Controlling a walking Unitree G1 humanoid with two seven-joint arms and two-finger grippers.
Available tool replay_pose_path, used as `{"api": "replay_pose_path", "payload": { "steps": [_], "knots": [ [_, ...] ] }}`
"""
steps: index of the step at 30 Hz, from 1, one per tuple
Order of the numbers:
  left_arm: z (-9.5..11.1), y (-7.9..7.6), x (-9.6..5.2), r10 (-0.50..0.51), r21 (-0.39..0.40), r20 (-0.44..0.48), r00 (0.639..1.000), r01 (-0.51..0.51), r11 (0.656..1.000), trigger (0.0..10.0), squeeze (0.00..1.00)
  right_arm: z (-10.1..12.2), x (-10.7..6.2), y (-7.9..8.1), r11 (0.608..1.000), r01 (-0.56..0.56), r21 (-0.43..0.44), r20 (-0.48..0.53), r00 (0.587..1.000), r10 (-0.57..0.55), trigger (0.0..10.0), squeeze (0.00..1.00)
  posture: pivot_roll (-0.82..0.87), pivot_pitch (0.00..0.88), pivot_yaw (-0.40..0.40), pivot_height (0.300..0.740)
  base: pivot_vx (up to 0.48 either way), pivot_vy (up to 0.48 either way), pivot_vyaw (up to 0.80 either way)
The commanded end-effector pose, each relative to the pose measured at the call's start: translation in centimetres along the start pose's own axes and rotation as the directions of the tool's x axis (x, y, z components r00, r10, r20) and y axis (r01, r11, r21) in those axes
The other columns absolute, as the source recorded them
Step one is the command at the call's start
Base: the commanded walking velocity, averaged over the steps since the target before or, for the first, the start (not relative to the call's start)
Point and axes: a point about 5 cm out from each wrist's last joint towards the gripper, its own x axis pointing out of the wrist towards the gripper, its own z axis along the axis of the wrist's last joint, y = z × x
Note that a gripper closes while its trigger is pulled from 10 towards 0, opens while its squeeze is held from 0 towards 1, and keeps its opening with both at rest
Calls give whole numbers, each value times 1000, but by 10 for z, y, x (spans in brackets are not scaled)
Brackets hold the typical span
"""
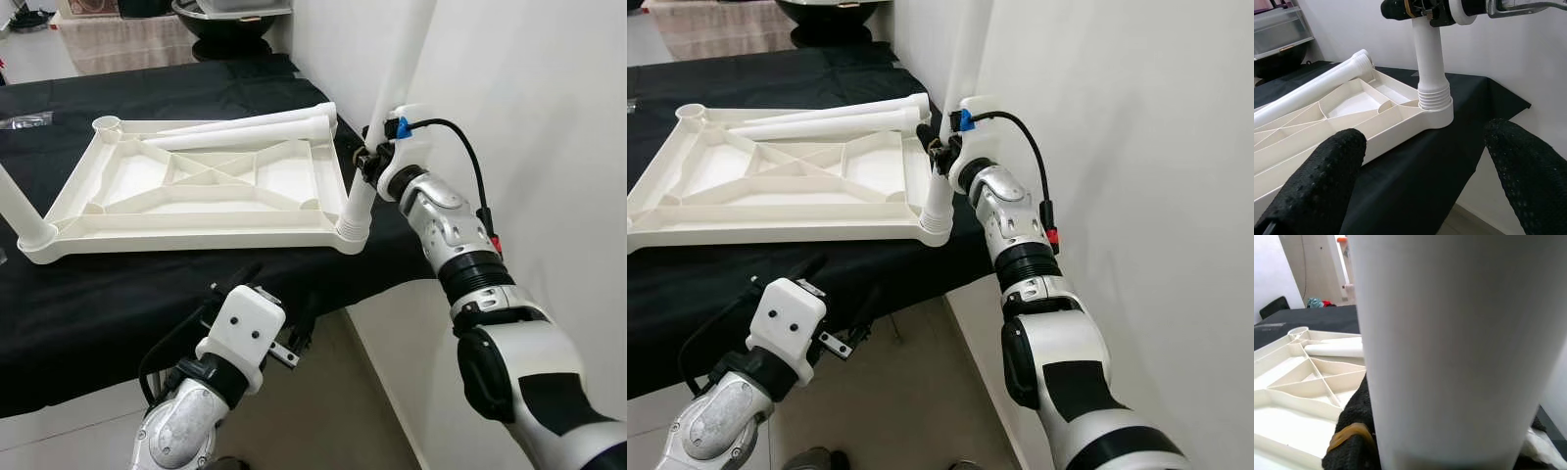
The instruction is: Building children table
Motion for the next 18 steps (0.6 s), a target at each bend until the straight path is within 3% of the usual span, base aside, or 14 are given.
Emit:
{"api": "replay_pose_path", "payload": {
  "steps": [1, 9, 11, 18],
  "knots": [
    [-4, 0, 0, -6, 5, -20, 1000, 7, 1000, 10000, 0, -19, -9, -5, 997, 67, 23, -34, 997, -67, 10000, 0, 44, 115, -37, 740, 0, 0, 0],
    [-4, 1, 2, -11, 8, -15, 1000, 11, 1000, 10000, 0, -29, -12, 7, 996, 94, -8, -43, 995, -94, 10000, 0, 43, 109, -34, 740, 0, 0, 0],
    [-4, 1, 2, -11, 7, -14, 1000, 11, 1000, 10000, 0, -30, -9, 18, 995, 99, -7, -43, 994, -99, 10000, 0, 46, 112, -40, 740, 0, 0, 0],
    [-3, 1, 2, -7, 4, -13, 1000, 7, 1000, 10000, 0, -27, 0, 33, 993, 119, -29, -62, 991, -120, 10000, 0, 44, 112, -50, 740, 0, 0, 0]
  ]
}}
